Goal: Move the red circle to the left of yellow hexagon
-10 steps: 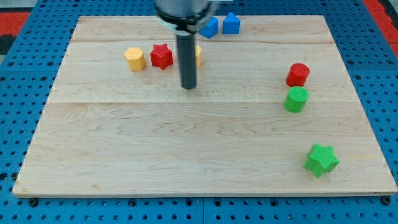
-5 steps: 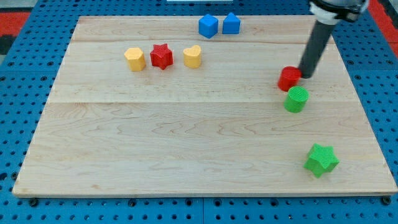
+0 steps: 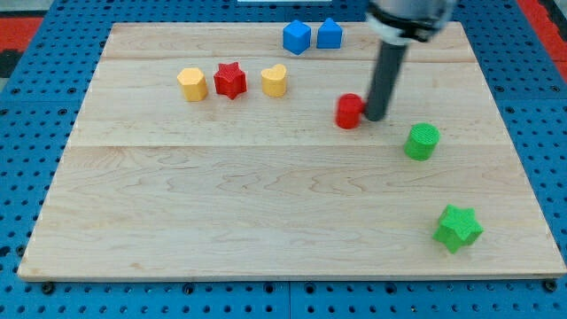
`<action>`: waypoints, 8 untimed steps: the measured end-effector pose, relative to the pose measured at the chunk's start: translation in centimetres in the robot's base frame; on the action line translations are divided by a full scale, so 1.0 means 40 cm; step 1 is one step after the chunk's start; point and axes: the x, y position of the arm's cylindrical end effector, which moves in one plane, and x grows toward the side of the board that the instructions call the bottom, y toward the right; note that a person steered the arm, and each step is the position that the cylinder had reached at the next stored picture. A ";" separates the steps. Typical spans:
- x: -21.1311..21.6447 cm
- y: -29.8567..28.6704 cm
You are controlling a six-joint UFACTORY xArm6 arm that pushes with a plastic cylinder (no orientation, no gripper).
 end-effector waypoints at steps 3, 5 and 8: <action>-0.032 -0.362; 0.091 -0.393; -0.054 -0.700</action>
